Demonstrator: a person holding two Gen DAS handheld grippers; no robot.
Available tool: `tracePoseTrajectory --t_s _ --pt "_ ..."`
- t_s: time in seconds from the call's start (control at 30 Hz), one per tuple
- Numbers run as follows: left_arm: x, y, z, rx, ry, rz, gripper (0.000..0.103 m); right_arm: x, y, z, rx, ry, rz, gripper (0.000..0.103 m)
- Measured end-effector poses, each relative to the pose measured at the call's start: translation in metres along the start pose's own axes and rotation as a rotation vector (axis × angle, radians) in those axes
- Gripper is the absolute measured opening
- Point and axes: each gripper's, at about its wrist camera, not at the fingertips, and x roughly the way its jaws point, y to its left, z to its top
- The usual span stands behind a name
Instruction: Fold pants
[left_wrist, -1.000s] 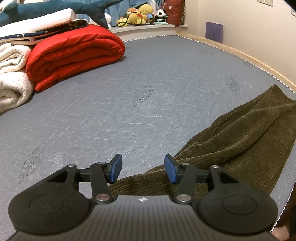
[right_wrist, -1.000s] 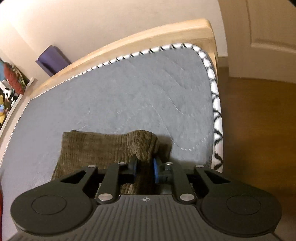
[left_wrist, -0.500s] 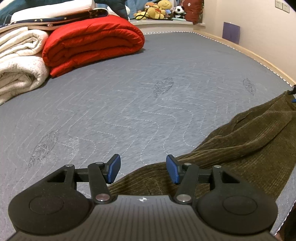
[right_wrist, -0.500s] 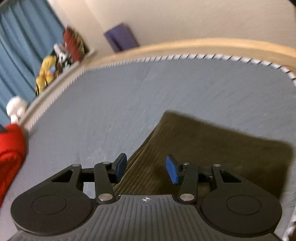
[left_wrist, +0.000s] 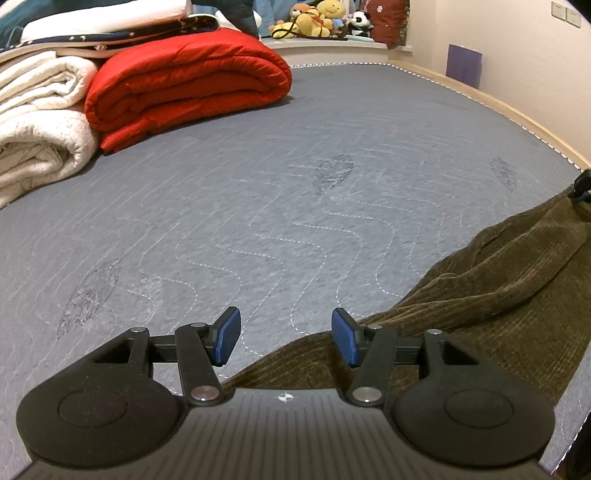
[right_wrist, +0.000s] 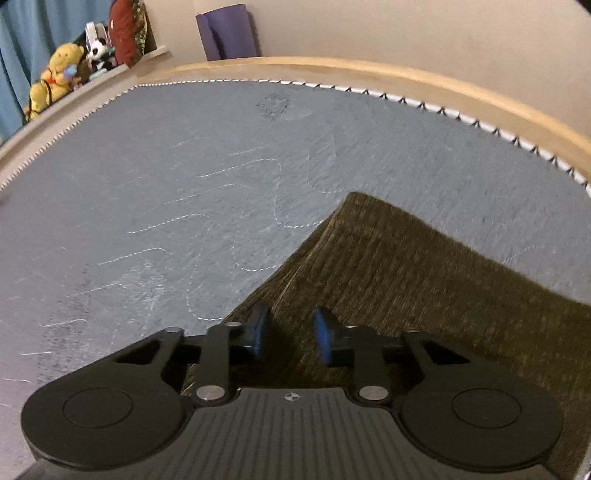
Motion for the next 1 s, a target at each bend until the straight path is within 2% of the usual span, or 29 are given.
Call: tracePoseTrajectory --t_s 0.03,0.1,0.17,0.2,0.27,0.33,0.43,0.47,0.5,0.53,0.57,0.63,0.73,0.8,0.87,0.93,1.0 --pt "0.001 -0.001 0.0 0.003 -0.001 -0.003 0.06 -0.001 0.0 0.002 0.022 -0.006 0.004 0.002" --pt "0.002 -0.002 -0.001 0.007 -0.001 -0.011 0.06 -0.014 -0.008 0.011 0.122 -0.083 0.059 0.001" --pt "0.005 -0.001 -0.001 0.007 -0.001 -0.015 0.06 -0.03 -0.014 0.025 0.169 -0.205 0.067 0.001" --pt "0.007 0.0 -0.001 0.006 -0.001 -0.019 0.06 -0.034 -0.02 0.029 0.202 -0.236 0.079 0.001" --pt "0.01 0.002 -0.002 0.002 0.002 -0.022 0.06 -0.025 -0.027 0.03 0.242 -0.204 0.107 0.001" --pt "0.013 0.004 -0.004 -0.002 0.009 -0.021 0.06 -0.015 -0.027 0.026 0.258 -0.163 0.092 0.002" --pt "0.017 0.009 -0.006 -0.027 0.027 -0.064 0.054 -0.004 -0.021 0.021 0.245 -0.085 0.106 0.011" --pt "0.018 0.01 -0.007 -0.032 0.036 -0.083 0.047 -0.007 -0.017 0.02 0.222 -0.091 0.106 0.024" --pt "0.021 0.012 -0.01 -0.031 0.049 -0.11 0.039 -0.014 -0.012 0.02 0.194 -0.113 0.106 0.043" --pt "0.025 0.013 -0.013 -0.022 0.061 -0.121 0.035 -0.025 -0.007 0.02 0.165 -0.143 0.104 0.048" --pt "0.035 0.017 -0.018 -0.013 0.105 -0.089 0.026 -0.035 -0.004 0.02 0.142 -0.17 0.103 0.051" --pt "0.061 0.035 -0.033 -0.03 0.214 0.053 0.026 -0.047 -0.002 0.023 0.107 -0.189 0.126 0.052" --pt "0.061 0.051 -0.033 -0.121 0.225 0.018 0.026 -0.062 -0.002 0.023 0.063 -0.182 0.186 0.052" --pt "0.052 0.041 -0.031 -0.063 0.214 0.051 0.026 -0.072 0.0 0.021 0.009 -0.183 0.21 0.052" --pt "0.043 0.038 -0.032 -0.06 0.198 0.056 0.026 -0.087 0.002 0.016 -0.054 -0.184 0.249 0.053" --pt "0.029 0.044 -0.034 -0.121 0.172 0.028 0.036 -0.102 0.009 0.013 -0.107 -0.192 0.279 0.055" --pt "0.012 0.056 -0.039 -0.214 0.146 0.033 0.084 -0.118 0.015 0.009 -0.163 -0.207 0.309 0.062"
